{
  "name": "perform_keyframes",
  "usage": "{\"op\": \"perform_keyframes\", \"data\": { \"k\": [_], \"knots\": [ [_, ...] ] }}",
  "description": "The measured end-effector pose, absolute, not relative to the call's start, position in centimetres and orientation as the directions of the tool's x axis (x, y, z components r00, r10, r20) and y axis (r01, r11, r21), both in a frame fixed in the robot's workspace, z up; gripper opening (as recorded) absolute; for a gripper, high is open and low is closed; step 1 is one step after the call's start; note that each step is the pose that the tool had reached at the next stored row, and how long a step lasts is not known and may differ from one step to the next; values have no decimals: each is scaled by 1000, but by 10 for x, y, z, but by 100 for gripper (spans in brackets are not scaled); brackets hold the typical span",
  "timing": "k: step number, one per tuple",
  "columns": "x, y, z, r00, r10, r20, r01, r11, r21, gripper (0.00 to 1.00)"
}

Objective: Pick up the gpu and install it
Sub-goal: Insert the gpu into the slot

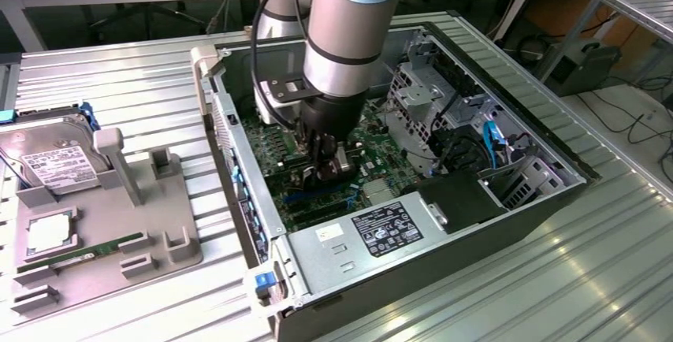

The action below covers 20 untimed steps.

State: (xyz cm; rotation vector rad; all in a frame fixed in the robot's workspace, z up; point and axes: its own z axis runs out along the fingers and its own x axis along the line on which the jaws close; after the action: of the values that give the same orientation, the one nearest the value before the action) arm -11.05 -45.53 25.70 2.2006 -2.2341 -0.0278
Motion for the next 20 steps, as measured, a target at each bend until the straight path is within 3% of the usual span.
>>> {"op": "perform_keyframes", "data": {
  "k": [20],
  "knots": [
    [-112, -457, 256, -15, -1000, -14, -1000, 15, 17, 26]
  ]
}}
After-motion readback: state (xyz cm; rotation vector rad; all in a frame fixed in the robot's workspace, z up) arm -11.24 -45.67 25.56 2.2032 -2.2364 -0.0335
